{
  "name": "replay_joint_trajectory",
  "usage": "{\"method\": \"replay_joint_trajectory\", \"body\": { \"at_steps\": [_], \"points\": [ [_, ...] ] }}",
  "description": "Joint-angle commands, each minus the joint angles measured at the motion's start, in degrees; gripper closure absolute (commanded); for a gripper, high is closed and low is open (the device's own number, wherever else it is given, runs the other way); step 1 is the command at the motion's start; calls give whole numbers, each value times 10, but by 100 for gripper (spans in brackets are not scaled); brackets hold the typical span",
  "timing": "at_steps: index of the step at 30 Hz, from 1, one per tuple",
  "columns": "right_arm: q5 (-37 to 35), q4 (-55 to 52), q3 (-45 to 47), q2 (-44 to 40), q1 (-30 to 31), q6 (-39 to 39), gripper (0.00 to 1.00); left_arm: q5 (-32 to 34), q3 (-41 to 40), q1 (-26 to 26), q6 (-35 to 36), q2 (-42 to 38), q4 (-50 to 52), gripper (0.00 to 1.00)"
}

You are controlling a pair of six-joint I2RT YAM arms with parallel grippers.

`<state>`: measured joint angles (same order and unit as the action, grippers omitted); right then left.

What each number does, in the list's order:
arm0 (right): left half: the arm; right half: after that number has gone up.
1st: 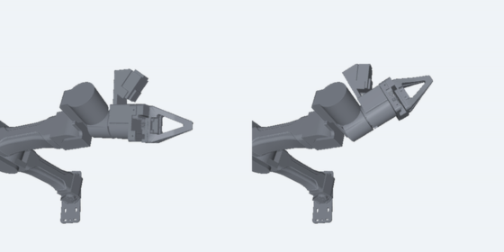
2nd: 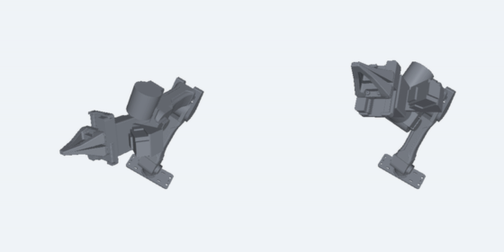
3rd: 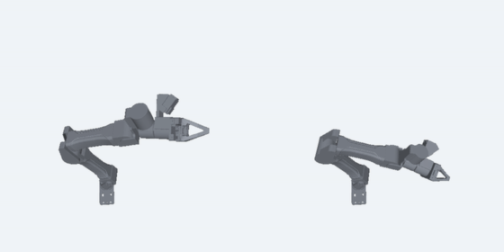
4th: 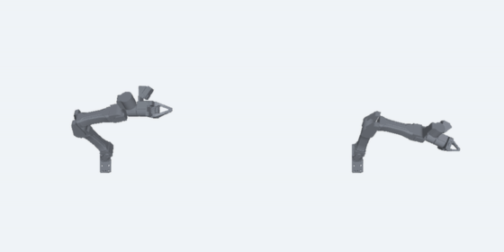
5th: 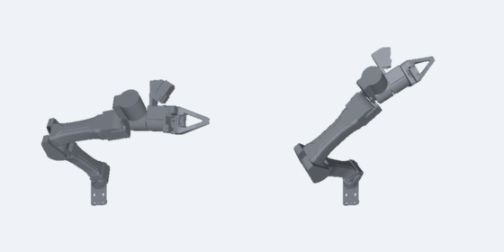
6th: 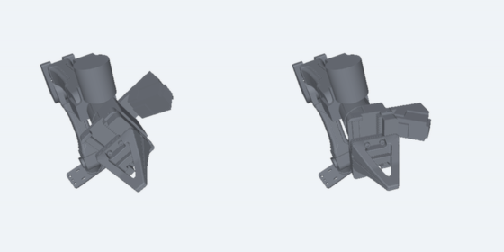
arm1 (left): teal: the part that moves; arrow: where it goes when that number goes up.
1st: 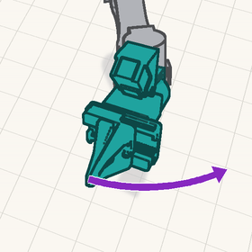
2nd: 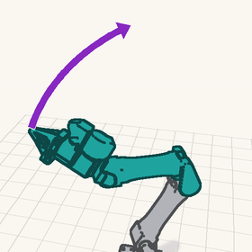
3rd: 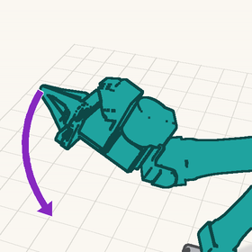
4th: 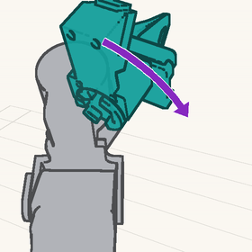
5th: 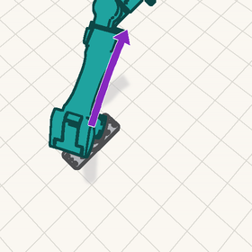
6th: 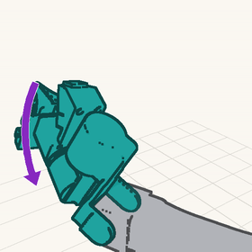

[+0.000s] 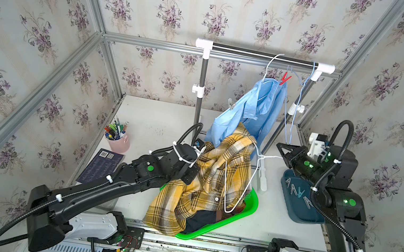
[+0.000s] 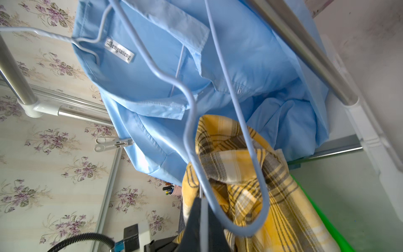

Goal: Remove the clothespins securing long-sleeve shirts to the hanger
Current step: Remove the long-sleeve shirt from the hanger.

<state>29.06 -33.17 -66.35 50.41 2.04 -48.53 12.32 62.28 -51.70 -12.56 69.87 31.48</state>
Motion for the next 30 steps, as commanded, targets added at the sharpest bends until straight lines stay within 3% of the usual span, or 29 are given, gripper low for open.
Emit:
{"method": "replay_joint_trajectory", "body": {
  "at_steps": [1,5,7,10,13,16,19,22,25,30],
  "points": [
    [36,22,24,-22,4,-34,100,-35,11,1,-7,48,-67,100],
    [35,10,28,-27,4,-28,100,-30,27,-6,-1,98,-77,95],
    [30,3,23,-20,4,-20,100,-4,33,-16,15,83,-61,76],
    [17,-4,23,-12,4,-11,100,65,33,-53,66,18,-30,31],
    [7,-4,25,-3,4,-8,100,101,38,-96,107,-38,27,16],
    [-7,-4,24,1,4,-7,100,145,34,-155,131,-78,74,12],
    [-18,1,24,4,4,-14,100,219,29,-250,167,-106,81,12],
    [-28,4,28,5,5,-20,100,270,50,-328,194,-84,66,13],
    [-33,7,31,6,6,-24,100,306,85,-369,219,-27,42,15],
    [-40,9,35,7,6,-28,100,312,106,-395,245,35,-28,21]
  ]
}}
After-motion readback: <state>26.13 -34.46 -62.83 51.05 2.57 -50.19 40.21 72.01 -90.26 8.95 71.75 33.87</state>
